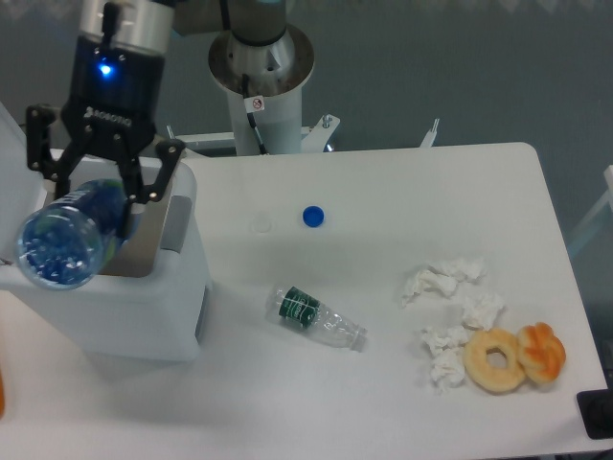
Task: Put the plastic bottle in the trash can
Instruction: 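Carry the held bottle over to the white trash bin opening, then lower the bottle into the bin and open the gripper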
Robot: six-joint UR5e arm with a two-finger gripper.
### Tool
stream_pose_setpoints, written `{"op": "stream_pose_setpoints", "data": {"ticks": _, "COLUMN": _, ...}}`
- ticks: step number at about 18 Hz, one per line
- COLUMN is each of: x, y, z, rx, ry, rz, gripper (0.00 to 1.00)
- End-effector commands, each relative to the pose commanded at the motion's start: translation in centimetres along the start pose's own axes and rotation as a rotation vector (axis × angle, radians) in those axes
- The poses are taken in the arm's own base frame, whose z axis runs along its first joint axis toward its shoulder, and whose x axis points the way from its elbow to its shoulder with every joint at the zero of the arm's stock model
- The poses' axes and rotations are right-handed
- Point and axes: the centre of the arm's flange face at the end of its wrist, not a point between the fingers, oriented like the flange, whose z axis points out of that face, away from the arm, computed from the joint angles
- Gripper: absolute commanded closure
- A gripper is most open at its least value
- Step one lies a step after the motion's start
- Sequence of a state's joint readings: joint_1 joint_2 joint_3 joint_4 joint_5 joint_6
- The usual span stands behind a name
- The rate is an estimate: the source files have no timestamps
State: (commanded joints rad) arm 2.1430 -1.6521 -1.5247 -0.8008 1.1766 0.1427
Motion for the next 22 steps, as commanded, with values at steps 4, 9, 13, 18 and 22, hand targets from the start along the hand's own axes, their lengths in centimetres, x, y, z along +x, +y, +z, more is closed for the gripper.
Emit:
{"op": "stream_pose_setpoints", "data": {"ticks": 4, "x": 0.0, "y": 0.5, "z": 0.5, "rx": -0.012, "ry": 0.004, "rz": 0.000, "gripper": 0.50}}
{"op": "stream_pose_setpoints", "data": {"ticks": 9, "x": 0.5, "y": 1.5, "z": 1.4, "rx": -0.032, "ry": 0.014, "rz": 0.040, "gripper": 0.50}}
{"op": "stream_pose_setpoints", "data": {"ticks": 13, "x": 0.8, "y": 2.1, "z": 1.8, "rx": -0.044, "ry": 0.021, "rz": 0.061, "gripper": 0.50}}
{"op": "stream_pose_setpoints", "data": {"ticks": 18, "x": 1.0, "y": 3.0, "z": 2.3, "rx": -0.062, "ry": 0.027, "rz": 0.085, "gripper": 0.39}}
{"op": "stream_pose_setpoints", "data": {"ticks": 22, "x": 1.2, "y": 3.5, "z": 2.7, "rx": -0.070, "ry": 0.033, "rz": 0.115, "gripper": 0.11}}
